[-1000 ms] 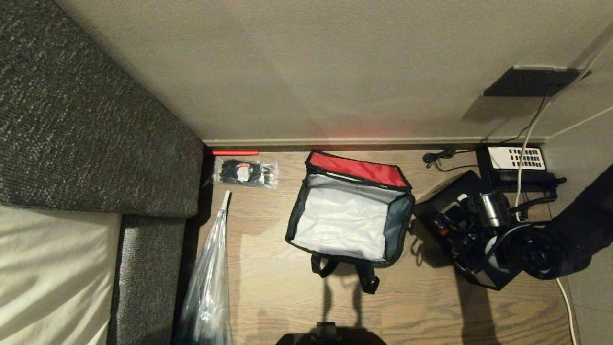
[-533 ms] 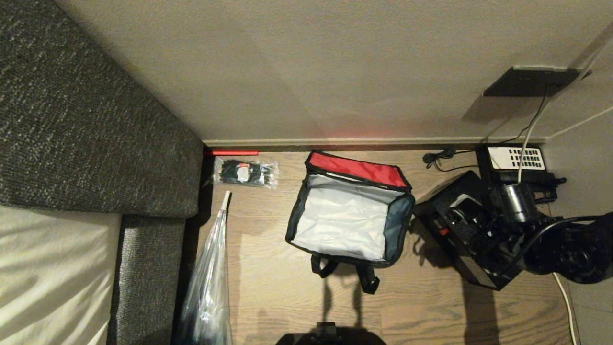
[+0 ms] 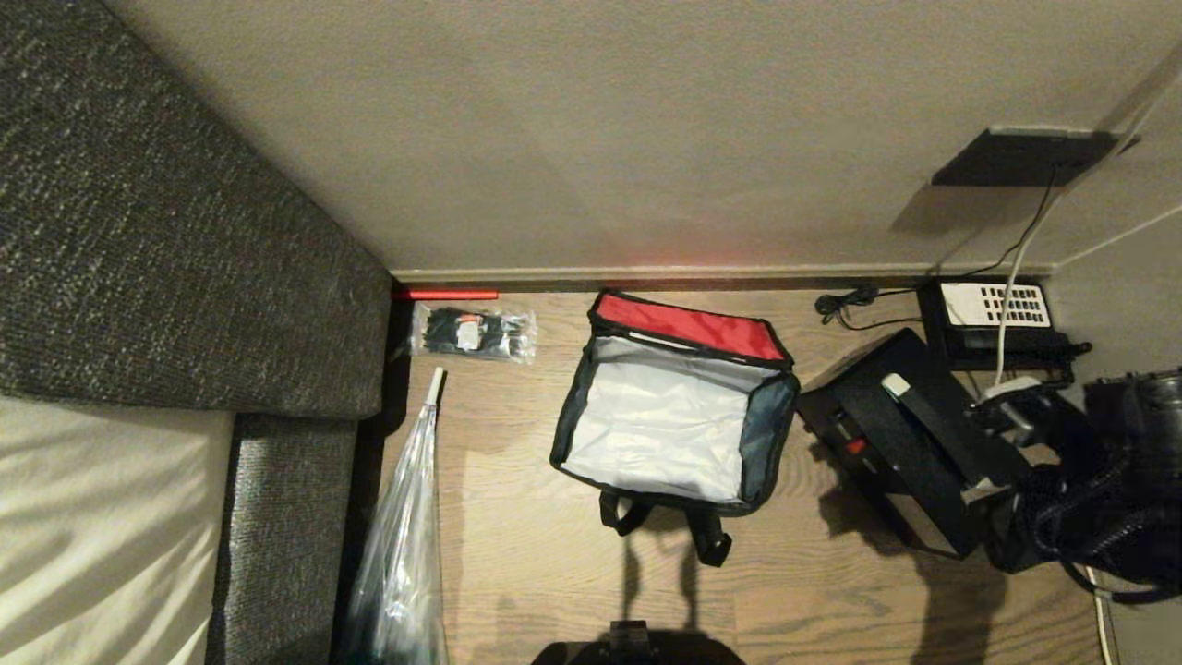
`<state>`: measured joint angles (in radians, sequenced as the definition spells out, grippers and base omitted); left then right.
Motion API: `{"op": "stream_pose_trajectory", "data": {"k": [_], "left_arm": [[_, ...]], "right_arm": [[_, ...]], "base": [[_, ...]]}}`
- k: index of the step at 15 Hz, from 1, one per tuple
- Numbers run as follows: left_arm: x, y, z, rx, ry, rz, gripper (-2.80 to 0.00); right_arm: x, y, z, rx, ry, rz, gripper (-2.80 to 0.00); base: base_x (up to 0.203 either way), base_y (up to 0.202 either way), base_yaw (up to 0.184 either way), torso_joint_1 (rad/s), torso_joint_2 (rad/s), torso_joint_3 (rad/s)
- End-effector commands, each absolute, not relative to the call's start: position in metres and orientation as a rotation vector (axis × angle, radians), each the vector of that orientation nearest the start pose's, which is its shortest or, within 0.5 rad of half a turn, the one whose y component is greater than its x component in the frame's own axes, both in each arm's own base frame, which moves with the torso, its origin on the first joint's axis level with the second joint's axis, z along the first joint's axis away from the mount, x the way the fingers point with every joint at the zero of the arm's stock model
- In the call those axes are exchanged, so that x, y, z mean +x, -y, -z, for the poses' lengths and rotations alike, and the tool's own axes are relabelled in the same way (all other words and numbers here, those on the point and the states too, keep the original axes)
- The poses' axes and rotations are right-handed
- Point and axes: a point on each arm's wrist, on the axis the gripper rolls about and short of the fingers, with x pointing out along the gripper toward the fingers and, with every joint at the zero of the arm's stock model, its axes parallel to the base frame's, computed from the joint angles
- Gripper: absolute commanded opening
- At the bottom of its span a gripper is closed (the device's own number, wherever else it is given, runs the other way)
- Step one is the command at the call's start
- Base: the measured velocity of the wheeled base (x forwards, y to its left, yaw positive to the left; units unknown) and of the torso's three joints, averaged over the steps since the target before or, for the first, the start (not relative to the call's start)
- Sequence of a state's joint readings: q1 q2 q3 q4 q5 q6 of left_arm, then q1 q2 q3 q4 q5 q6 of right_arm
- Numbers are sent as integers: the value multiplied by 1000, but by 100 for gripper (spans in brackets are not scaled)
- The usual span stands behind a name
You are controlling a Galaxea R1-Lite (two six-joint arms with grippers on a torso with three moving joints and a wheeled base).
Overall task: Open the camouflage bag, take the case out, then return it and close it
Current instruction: Grip the handle again
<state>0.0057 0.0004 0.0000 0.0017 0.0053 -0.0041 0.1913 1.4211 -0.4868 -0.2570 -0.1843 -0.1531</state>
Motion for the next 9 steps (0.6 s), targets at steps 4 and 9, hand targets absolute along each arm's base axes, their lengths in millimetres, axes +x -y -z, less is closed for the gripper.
{"op": "stream_pose_trajectory", "data": {"k": [4, 9], "left_arm": [[-23, 0, -74, -5, -3, -11, -280], [-23, 0, -74, -5, -3, -12, -280]], "right_arm": [[173, -34, -177, 283, -448, -184, -280], [168, -29, -190, 329, -343, -104, -280]], "base": [[0, 0, 0, 0, 0, 0], [0, 0, 0, 0, 0, 0]]}}
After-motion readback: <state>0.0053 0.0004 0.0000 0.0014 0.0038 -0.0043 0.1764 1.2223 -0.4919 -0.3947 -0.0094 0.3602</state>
